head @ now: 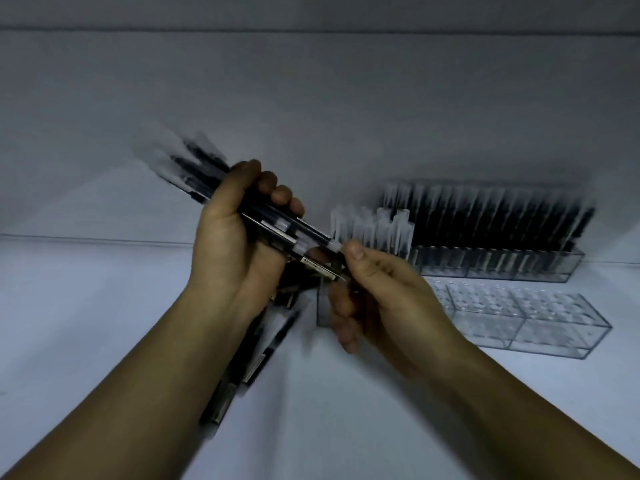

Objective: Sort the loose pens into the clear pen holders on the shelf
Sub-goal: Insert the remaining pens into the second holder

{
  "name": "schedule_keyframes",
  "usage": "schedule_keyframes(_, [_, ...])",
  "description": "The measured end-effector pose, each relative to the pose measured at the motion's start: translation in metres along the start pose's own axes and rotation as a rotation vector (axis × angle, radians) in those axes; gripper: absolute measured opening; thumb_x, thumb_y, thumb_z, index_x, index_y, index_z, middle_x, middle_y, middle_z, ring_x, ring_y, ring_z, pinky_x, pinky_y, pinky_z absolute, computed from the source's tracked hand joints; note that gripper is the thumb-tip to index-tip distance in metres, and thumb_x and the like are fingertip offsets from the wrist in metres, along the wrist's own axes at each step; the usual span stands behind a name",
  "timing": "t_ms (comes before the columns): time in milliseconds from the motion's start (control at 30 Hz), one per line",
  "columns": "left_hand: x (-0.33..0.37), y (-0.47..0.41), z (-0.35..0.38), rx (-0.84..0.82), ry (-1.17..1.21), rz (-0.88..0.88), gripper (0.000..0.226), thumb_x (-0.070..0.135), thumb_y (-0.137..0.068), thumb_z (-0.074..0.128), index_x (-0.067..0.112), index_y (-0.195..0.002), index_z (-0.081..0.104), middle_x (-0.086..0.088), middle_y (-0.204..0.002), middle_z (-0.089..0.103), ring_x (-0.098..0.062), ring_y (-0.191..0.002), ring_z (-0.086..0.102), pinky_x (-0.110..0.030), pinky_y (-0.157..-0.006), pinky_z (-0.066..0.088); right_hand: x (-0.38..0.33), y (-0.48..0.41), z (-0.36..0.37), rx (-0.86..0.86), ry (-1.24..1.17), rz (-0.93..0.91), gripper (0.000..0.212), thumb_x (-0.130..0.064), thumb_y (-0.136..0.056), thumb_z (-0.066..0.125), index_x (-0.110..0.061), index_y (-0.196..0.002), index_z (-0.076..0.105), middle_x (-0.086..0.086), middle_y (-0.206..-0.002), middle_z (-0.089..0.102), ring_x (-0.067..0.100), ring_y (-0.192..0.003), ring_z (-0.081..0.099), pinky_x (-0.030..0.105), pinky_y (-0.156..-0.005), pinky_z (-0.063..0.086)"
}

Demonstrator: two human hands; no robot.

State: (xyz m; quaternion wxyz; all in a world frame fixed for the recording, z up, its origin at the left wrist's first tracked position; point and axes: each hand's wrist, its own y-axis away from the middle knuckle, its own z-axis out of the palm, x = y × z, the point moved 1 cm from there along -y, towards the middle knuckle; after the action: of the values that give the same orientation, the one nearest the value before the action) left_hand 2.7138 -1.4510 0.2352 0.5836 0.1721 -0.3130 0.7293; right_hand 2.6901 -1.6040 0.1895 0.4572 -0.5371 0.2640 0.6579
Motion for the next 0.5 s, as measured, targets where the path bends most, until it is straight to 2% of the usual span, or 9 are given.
schedule_keyframes(100, [-0.002,0.001,-0.003,0.049,0.018,-0.047,0.01,0.013,-0.095,0.055,0.016,-0.085,0.052,0.002,-0.073,0.056,-0.013,-0.066,0.059,-0.029,-0.071,0.053,-0.003,0.0,-0.006,0.022,0.218,-0.043,0.028,-0.026,-0.104,0.049,-0.009,-0.093,0.069,0.014,-0.071,0.07,0.022,-0.044,0.06,0.024,-0.041,0.043])
schedule_keyframes(167, [-0.003,0.003,-0.004,0.066,0.01,-0.067,0.001,0.014,-0.096,0.055,0.014,-0.097,0.054,0.001,-0.079,0.063,-0.015,-0.075,0.067,-0.032,-0.075,0.056,-0.004,0.001,-0.011,0.068,0.421,-0.109,0.028,-0.02,-0.107,0.047,-0.009,-0.093,0.069,0.01,-0.075,0.074,0.024,-0.045,0.062,0.024,-0.04,0.042])
schedule_keyframes(267, [0.0,0.002,-0.005,0.102,0.03,-0.061,0.012,0.012,-0.099,0.052,0.012,-0.111,0.053,-0.003,-0.092,0.074,-0.021,-0.092,0.074,-0.038,-0.08,0.06,-0.005,0.002,-0.023,0.196,0.676,-0.36,0.031,-0.023,-0.105,0.051,-0.013,-0.084,0.071,0.007,-0.067,0.07,0.024,-0.048,0.063,0.033,-0.043,0.047])
schedule_keyframes(333, [0.005,0.002,-0.007,0.128,0.007,-0.028,0.012,0.008,-0.099,0.05,0.01,-0.111,0.053,-0.009,-0.1,0.076,-0.026,-0.097,0.074,-0.04,-0.078,0.062,-0.007,0.002,-0.031,0.264,0.757,-0.514,0.034,-0.024,-0.1,0.051,-0.012,-0.074,0.069,0.008,-0.058,0.062,0.022,-0.046,0.057,0.041,-0.042,0.045])
schedule_keyframes(400, [0.007,0.001,-0.009,0.138,-0.095,0.002,0.01,0.004,-0.098,0.049,0.01,-0.105,0.052,-0.012,-0.102,0.076,-0.029,-0.097,0.074,-0.038,-0.074,0.062,-0.009,0.0,-0.038,0.289,0.779,-0.575,0.035,-0.022,-0.099,0.05,-0.009,-0.07,0.067,0.007,-0.053,0.058,0.02,-0.044,0.054,0.044,-0.041,0.042])
schedule_keyframes(500, [0.002,0.004,-0.008,0.152,-0.302,0.051,0.011,-0.002,-0.096,0.052,0.007,-0.101,0.052,-0.014,-0.096,0.076,-0.031,-0.092,0.075,-0.038,-0.072,0.06,-0.009,-0.002,-0.042,0.268,0.806,-0.543,0.032,-0.021,-0.097,0.051,-0.008,-0.074,0.07,0.004,-0.054,0.058,0.02,-0.044,0.054,0.047,-0.043,0.044])
